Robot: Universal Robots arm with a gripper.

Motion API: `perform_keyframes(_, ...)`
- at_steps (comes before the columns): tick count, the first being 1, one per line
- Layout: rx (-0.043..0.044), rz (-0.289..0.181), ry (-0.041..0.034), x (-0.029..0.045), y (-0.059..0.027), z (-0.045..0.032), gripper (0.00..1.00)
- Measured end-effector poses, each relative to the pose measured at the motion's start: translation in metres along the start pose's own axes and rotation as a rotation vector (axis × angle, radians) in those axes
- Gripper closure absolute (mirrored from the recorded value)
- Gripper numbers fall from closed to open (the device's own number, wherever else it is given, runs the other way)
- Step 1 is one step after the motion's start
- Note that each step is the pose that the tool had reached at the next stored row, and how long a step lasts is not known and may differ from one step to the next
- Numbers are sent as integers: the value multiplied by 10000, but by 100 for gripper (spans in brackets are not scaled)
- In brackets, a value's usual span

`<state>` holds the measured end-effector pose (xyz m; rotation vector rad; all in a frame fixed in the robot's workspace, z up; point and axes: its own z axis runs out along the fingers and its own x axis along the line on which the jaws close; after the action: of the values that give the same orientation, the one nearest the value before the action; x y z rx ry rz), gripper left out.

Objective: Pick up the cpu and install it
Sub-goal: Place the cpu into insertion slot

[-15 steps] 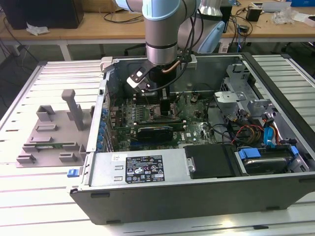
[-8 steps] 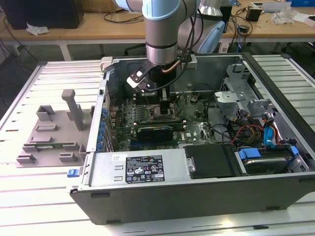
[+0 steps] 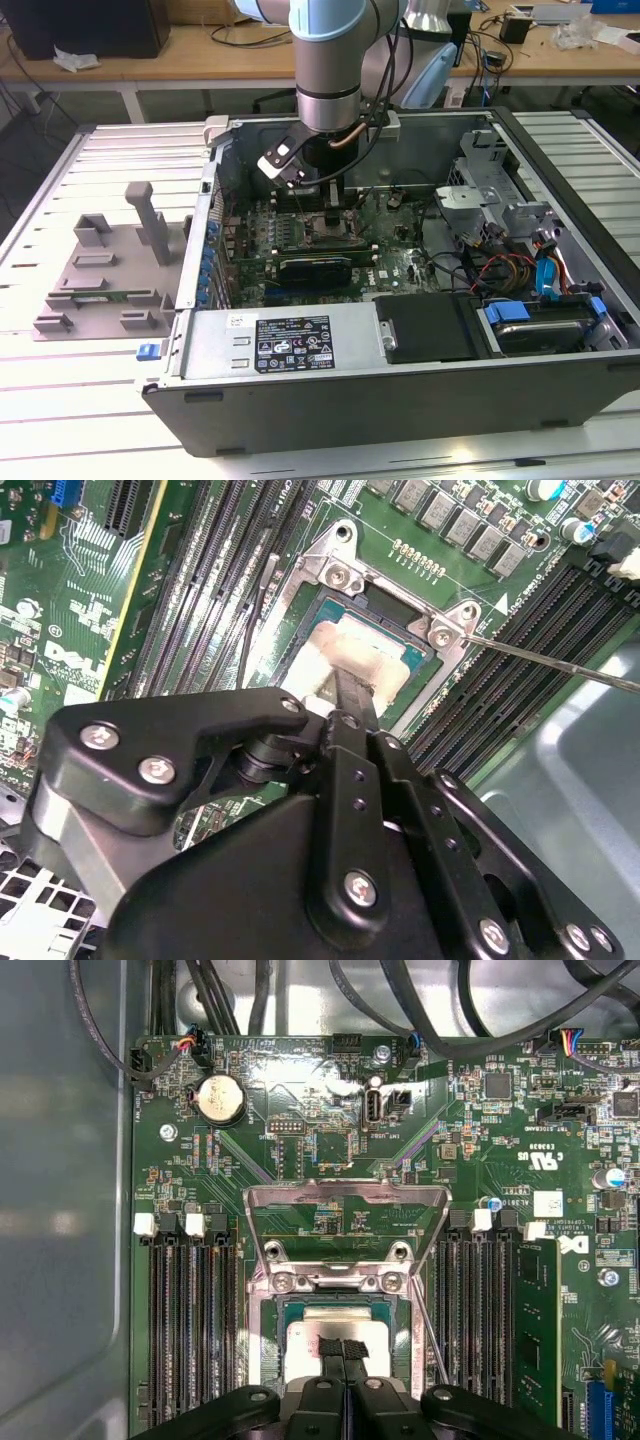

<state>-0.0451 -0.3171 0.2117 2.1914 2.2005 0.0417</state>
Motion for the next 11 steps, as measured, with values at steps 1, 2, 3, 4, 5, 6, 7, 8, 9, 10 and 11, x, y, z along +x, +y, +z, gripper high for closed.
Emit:
perform_keyframes(1, -1, 0, 0, 0, 0, 0, 89)
perform_keyframes(2, 0, 0, 0, 0, 0, 0, 89)
perform_keyframes(3, 0, 0, 0, 0, 0, -1, 89)
perform_keyframes(4, 0, 0, 0, 0, 0, -1, 89)
perform_keyframes(5, -1, 0, 0, 0, 0, -1, 89)
perform_keyframes(6, 0, 0, 0, 0, 0, -1, 89)
perform_keyframes(7, 1, 0, -1, 0, 0, -1, 89)
perform_keyframes(8, 1, -1, -2, -2, -1, 2, 89)
perform_keyframes(9, 0, -1, 0, -4, 0, 7, 89)
perform_keyframes(10, 0, 0, 0, -5, -1, 14, 89)
perform_keyframes(11, -1, 0, 1, -5, -1, 20, 89)
